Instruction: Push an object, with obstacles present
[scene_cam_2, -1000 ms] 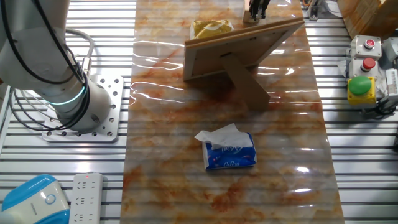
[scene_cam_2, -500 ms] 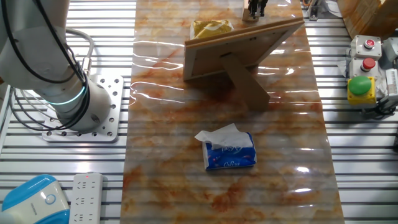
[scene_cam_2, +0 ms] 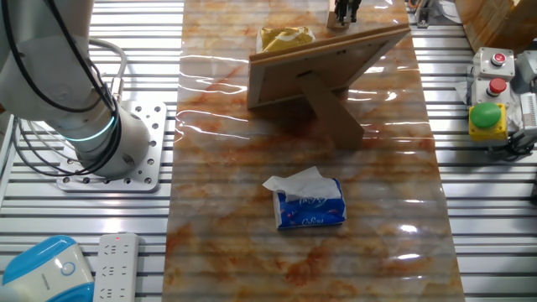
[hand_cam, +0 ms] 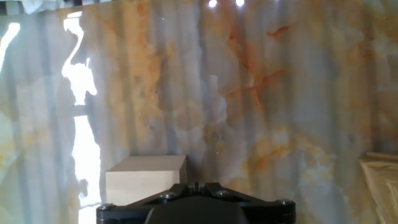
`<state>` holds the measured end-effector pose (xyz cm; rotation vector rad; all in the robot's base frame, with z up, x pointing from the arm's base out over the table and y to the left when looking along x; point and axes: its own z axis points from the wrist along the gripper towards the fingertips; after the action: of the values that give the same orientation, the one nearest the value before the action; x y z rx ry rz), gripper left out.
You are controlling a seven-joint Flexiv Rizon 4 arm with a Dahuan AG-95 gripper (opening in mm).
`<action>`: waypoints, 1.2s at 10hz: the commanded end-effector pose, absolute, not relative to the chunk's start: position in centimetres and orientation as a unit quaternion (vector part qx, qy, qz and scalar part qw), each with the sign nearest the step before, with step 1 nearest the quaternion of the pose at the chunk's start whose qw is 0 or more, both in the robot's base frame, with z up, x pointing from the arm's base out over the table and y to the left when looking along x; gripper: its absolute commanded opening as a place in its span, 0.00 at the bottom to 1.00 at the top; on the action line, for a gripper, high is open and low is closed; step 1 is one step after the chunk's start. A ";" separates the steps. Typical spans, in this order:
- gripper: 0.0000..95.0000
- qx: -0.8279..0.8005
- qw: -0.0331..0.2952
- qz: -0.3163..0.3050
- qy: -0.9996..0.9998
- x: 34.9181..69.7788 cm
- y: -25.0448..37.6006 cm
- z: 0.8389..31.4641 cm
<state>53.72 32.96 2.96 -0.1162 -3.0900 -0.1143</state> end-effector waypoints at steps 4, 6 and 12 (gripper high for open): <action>0.00 -0.036 0.028 -0.027 -0.999 53.7 32.9 2.9; 0.00 -0.027 0.029 -0.022 -0.999 53.9 32.3 3.1; 0.00 -0.003 0.041 -0.013 -0.999 54.1 30.8 3.9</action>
<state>54.06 30.79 3.90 -0.0052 -3.0575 -0.0382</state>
